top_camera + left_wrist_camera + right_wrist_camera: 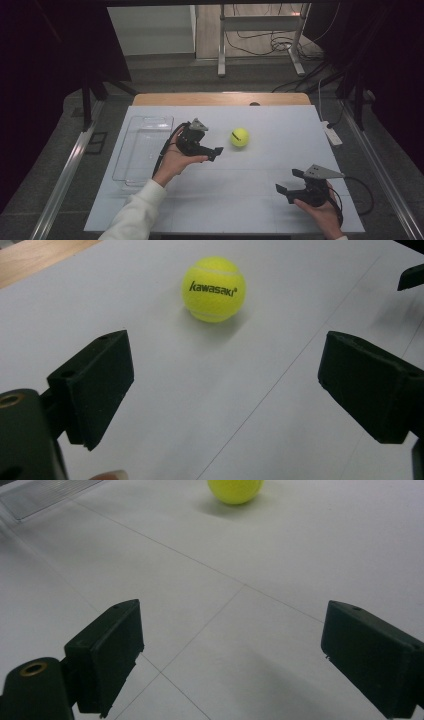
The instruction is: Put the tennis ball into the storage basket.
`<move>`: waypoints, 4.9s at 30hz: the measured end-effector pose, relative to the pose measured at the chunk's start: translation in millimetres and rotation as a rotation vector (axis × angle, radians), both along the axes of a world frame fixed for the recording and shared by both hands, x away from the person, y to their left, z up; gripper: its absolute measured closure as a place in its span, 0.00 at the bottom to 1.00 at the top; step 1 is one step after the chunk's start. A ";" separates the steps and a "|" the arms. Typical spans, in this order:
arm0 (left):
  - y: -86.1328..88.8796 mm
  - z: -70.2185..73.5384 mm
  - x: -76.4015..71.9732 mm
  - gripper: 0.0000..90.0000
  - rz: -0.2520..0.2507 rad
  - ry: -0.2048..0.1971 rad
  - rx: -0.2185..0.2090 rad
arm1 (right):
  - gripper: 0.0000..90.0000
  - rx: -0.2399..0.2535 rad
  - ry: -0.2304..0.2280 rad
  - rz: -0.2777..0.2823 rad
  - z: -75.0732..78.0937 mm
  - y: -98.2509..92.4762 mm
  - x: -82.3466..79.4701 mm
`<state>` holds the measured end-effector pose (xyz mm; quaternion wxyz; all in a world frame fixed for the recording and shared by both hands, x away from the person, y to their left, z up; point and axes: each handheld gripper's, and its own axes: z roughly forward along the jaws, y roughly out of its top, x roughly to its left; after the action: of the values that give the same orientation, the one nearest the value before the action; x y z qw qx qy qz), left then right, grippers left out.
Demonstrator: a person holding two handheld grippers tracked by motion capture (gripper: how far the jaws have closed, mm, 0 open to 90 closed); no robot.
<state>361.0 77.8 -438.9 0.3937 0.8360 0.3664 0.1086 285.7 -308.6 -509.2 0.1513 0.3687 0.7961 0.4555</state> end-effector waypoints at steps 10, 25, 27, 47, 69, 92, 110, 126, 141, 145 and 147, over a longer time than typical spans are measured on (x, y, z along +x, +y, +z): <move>-5.8 1.5 4.8 0.10 -0.004 0.003 0.006 | 0.11 0.002 0.001 -0.001 0.0 -0.1 0.0; -21.0 4.0 15.2 0.09 -0.026 0.009 0.021 | 0.11 0.007 0.002 -0.001 0.0 -0.3 0.0; -23.4 4.1 16.9 0.09 -0.028 0.011 0.023 | 0.11 0.007 0.001 0.000 0.1 -0.3 0.1; -29.9 0.7 33.0 0.09 -0.020 0.040 0.024 | 0.11 0.009 0.001 0.002 0.0 -0.3 0.6; -42.6 -0.2 53.8 0.09 -0.021 0.065 0.032 | 0.11 0.011 0.001 0.003 0.1 0.1 0.2; -52.2 -10.9 71.5 0.09 -0.029 0.098 0.054 | 0.11 0.016 0.005 0.003 -0.2 -0.3 1.1; -61.6 -12.5 79.7 0.09 -0.037 0.101 0.064 | 0.11 0.020 0.005 0.006 -0.3 0.0 1.2; -75.5 -17.8 91.6 0.09 -0.047 0.117 0.073 | 0.11 0.022 0.008 0.006 -0.4 0.0 1.4; -84.3 -19.5 100.1 0.09 -0.047 0.138 0.082 | 0.11 0.027 0.006 0.008 0.0 -0.3 1.1; -87.7 -21.6 102.6 0.09 -0.048 0.142 0.088 | 0.11 0.027 0.004 0.008 0.0 -0.7 1.5; -88.7 -22.0 103.9 0.09 -0.048 0.143 0.091 | 0.11 0.027 0.005 0.009 0.0 -0.6 1.4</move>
<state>464.9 -10.9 -460.9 0.3304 0.8673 0.3681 0.0555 287.1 -309.2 -509.2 0.1422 0.3684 0.7918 0.4661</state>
